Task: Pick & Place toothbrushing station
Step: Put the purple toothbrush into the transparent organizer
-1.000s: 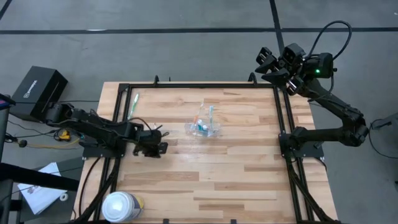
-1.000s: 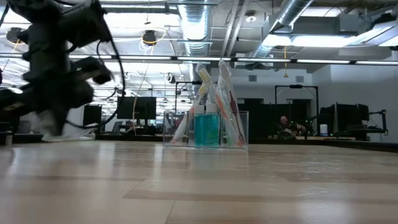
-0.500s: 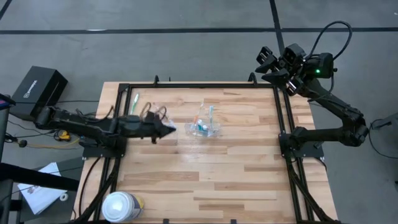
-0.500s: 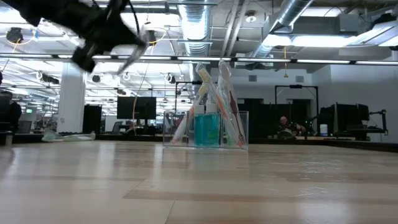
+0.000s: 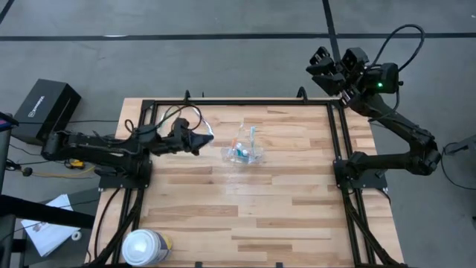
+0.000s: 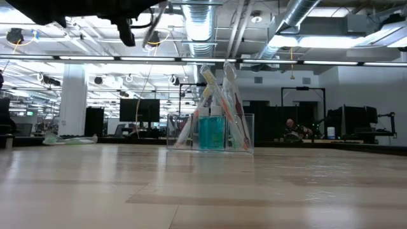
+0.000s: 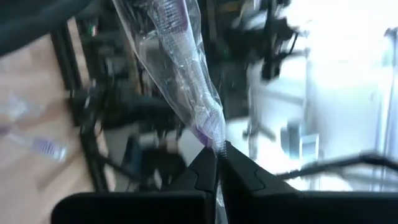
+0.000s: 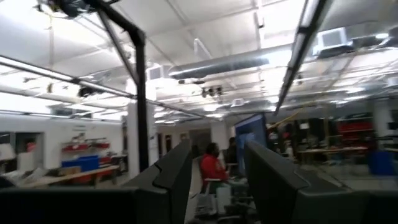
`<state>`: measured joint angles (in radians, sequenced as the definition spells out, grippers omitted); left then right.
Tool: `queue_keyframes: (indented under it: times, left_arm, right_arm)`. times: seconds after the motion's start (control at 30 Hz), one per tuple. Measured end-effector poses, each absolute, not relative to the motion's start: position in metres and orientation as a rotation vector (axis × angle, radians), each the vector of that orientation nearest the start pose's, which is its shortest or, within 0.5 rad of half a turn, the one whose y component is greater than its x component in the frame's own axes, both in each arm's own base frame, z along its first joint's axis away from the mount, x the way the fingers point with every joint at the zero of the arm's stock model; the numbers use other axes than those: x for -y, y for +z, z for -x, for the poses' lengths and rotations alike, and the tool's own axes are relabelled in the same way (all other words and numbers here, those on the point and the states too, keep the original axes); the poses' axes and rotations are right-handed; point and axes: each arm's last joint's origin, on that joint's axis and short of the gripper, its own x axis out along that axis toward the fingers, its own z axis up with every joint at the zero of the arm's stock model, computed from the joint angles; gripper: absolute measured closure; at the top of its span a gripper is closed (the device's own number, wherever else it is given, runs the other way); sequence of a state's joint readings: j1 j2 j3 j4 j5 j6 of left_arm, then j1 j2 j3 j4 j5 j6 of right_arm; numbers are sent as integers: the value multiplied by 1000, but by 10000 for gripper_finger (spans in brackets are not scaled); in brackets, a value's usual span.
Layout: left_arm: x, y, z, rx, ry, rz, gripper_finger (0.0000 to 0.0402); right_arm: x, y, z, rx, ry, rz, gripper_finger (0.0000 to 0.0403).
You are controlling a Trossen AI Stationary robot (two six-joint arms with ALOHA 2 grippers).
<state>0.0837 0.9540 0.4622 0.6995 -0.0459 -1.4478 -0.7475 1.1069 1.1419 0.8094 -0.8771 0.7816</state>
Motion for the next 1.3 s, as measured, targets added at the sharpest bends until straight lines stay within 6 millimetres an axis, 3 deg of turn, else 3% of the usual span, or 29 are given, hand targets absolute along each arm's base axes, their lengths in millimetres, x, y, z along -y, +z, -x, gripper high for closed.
queue_keyframes:
  times: [0.17,0.33,0.5,0.67,0.93,1.3]
  left_arm:
    - [-28,263,-215,96,-118,1412,401]
    - [-40,255,-219,38,-119,1364,401]
    - [-57,259,-214,65,-143,1341,400]
    - [-68,260,-209,83,-121,1276,399]
    - [-79,258,-207,105,-86,1257,400]
    - [-76,297,-211,180,-245,1174,400]
  right_arm:
    - [133,462,-173,440,191,-279,270]
    - [137,443,-186,281,134,-371,269]
    - [124,424,-201,110,183,-379,269]
    - [119,397,-224,-76,202,-594,268]
    - [106,378,-273,-139,379,-771,257]
    - [103,351,-334,-143,474,-893,238]
